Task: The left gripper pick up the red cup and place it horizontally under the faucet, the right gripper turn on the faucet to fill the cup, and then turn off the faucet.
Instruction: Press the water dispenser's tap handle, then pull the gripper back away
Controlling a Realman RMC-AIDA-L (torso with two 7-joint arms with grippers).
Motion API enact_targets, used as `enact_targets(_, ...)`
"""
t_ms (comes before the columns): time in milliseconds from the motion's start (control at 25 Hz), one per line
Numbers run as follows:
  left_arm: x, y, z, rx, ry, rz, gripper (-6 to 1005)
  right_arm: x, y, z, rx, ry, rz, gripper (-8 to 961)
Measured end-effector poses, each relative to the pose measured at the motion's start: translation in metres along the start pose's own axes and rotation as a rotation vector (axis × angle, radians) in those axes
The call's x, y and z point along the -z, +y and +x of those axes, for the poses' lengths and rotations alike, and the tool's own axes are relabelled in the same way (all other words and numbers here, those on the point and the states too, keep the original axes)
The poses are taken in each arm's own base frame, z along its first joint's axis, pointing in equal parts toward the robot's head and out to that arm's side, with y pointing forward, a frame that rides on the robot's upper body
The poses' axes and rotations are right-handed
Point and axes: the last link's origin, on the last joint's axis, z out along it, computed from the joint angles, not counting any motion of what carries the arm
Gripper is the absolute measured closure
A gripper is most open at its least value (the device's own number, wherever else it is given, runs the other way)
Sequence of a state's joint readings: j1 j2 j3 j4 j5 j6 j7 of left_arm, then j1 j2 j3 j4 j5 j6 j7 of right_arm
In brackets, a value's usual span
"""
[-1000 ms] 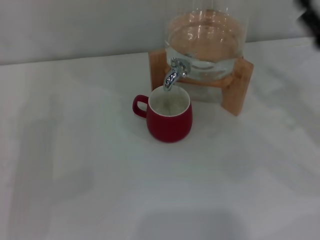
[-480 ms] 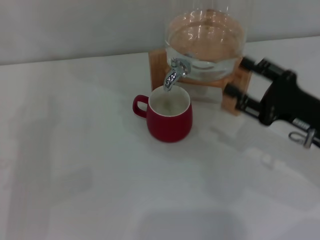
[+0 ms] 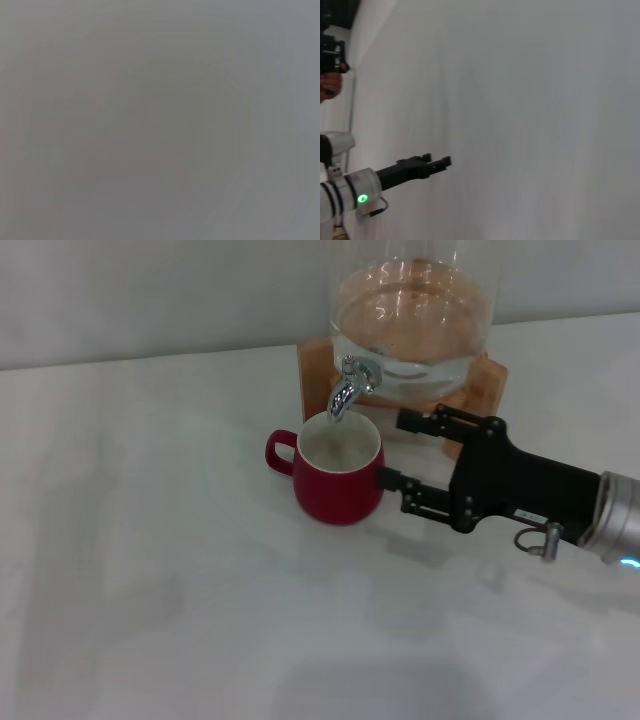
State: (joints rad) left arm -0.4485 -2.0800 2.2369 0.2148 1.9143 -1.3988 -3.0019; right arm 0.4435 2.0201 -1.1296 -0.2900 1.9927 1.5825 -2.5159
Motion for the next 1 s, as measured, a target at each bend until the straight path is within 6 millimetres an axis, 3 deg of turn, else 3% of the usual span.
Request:
enact_targets(560,-0.003,0.010,-0.003,0.007,-0.023,-0.040,162,-0.031,-0.008,-0.005,0.036,0.008,-0.052,282)
enact_targets(1000,-0.006,0.014,-0.001,0.012,-0.016,-0.048,162,-0.038,-0.009,-0.004,0.044,0.027,-0.064,282)
